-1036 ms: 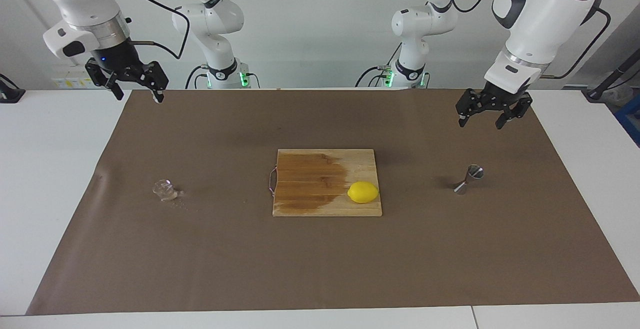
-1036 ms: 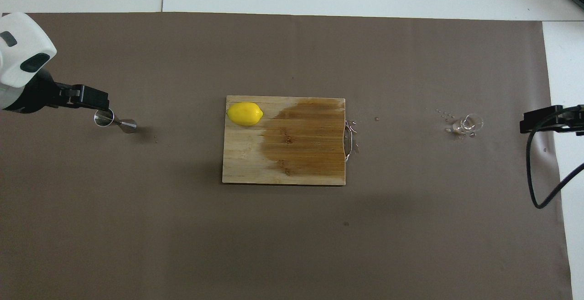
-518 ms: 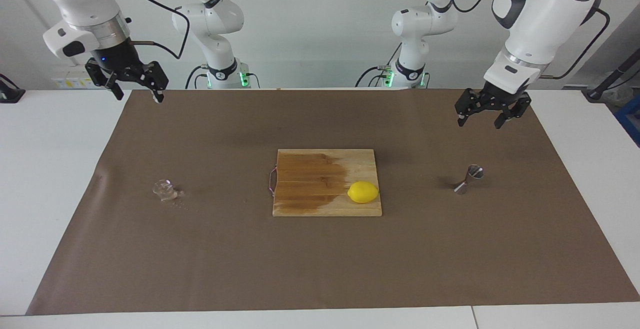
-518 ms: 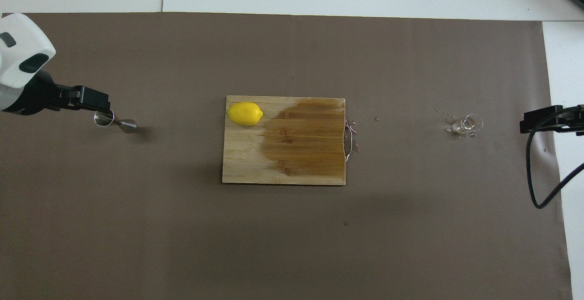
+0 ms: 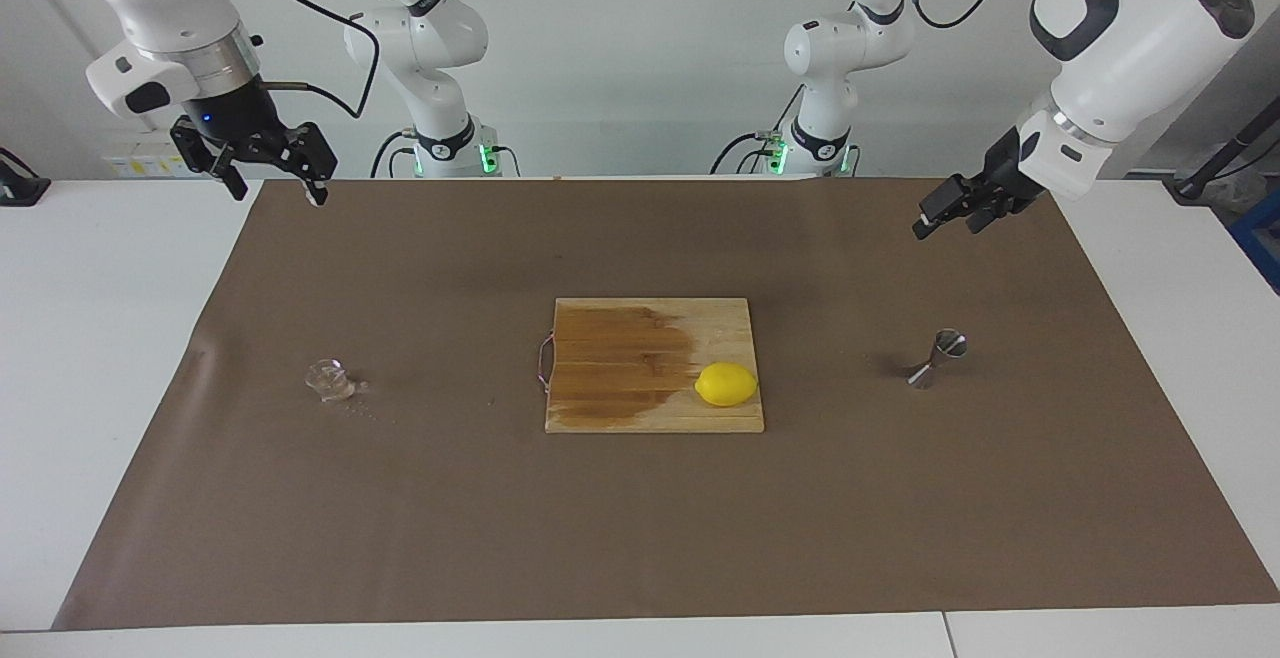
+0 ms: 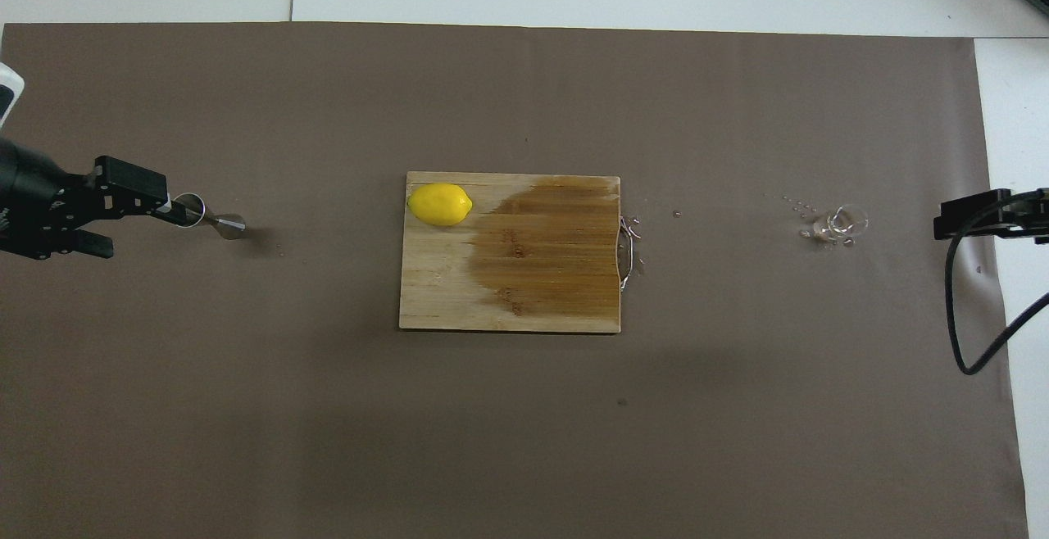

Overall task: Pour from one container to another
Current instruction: 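Open the left gripper and move it toward the small metal cup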

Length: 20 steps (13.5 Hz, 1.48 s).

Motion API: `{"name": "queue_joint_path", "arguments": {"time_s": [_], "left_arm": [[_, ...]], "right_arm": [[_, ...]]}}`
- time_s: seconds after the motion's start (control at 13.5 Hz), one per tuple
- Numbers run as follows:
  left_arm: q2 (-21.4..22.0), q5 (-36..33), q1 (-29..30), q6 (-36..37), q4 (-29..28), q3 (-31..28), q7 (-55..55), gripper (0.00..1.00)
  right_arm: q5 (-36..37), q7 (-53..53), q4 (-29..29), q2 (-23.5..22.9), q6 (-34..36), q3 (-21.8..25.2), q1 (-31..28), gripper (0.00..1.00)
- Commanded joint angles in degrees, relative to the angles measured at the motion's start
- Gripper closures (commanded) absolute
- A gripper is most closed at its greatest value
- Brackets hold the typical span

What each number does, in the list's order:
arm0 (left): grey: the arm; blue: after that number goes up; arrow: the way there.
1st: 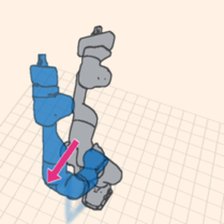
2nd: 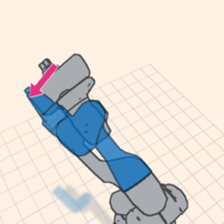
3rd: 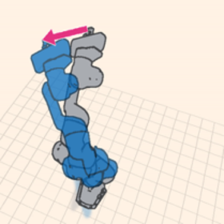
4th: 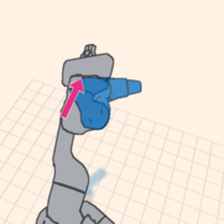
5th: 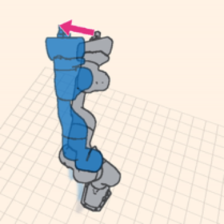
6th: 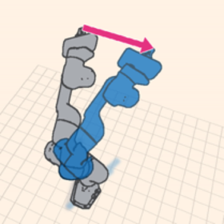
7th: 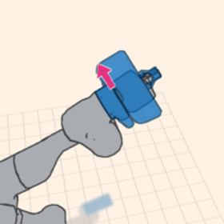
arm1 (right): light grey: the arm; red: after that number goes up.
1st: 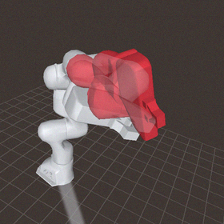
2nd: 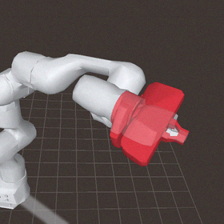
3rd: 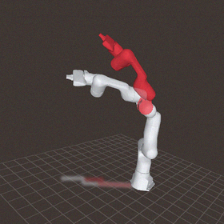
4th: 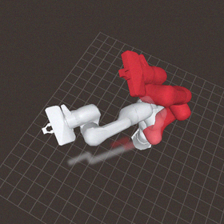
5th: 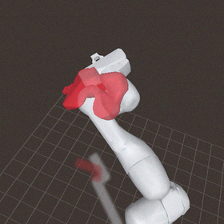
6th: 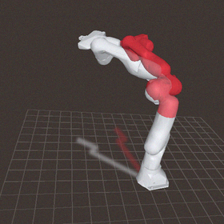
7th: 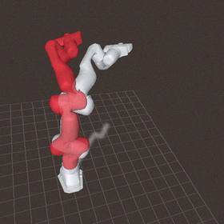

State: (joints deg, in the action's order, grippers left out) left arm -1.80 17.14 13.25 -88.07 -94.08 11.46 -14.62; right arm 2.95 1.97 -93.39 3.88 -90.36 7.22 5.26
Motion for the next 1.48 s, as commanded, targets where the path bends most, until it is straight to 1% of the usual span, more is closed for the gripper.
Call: {"name": "queue_joint_path", "arguments": {"time_s": [0.0,0.07,0.22,0.37,0.52,0.67,0.81,0.89,1.11,1.41], "left_arm": [[-2.8,4.9,5.7,3.8,0.2,0.1,-2.9,0.00],[-5.1,7.0,7.6,5.3,0.9,0.1,-3.9,0.00],[-9.4,12.4,9.0,8.8,5.1,0.1,-12.8,0.00],[-11.9,16.0,10.1,10.2,6.9,0.3,-21.4,0.00],[-13.2,19.3,10.2,10.4,7.0,0.2,-28.5,0.00],[-16.4,20.7,10.6,11.1,9.0,0.2,-32.8,0.00],[-20.7,21.3,11.1,12.0,12.2,0.2,-33.3,0.00],[-22.3,21.4,11.9,12.1,12.5,0.6,-33.2,0.00],[-27.4,26.8,14.2,13.0,12.7,0.7,-33.1,0.00],[-33.4,27.8,16.4,15.2,13.8,2.2,-33.4,0.00]], "right_arm": [[-0.5,0.8,0.5,0.0,0.7,-0.2,-0.3,0.00],[-0.5,0.8,0.4,0.0,0.7,-0.2,-0.3,0.00],[-0.5,0.8,0.5,0.0,0.7,-0.2,-0.3,0.00],[-0.5,0.8,0.4,0.0,0.7,-0.2,-0.3,0.00],[-0.5,0.7,0.5,0.0,0.7,-0.2,-0.3,0.00],[-0.5,0.8,0.5,0.0,0.7,-0.2,-0.3,0.00],[-0.5,0.7,0.5,0.0,0.7,-0.2,-0.3,0.00],[-0.5,0.8,0.5,0.0,0.7,-0.2,-0.3,0.00],[-0.5,0.8,0.5,0.0,0.7,-0.2,-0.3,0.00],[-0.5,0.8,0.4,0.0,0.7,-0.2,-0.3,0.00]]}}
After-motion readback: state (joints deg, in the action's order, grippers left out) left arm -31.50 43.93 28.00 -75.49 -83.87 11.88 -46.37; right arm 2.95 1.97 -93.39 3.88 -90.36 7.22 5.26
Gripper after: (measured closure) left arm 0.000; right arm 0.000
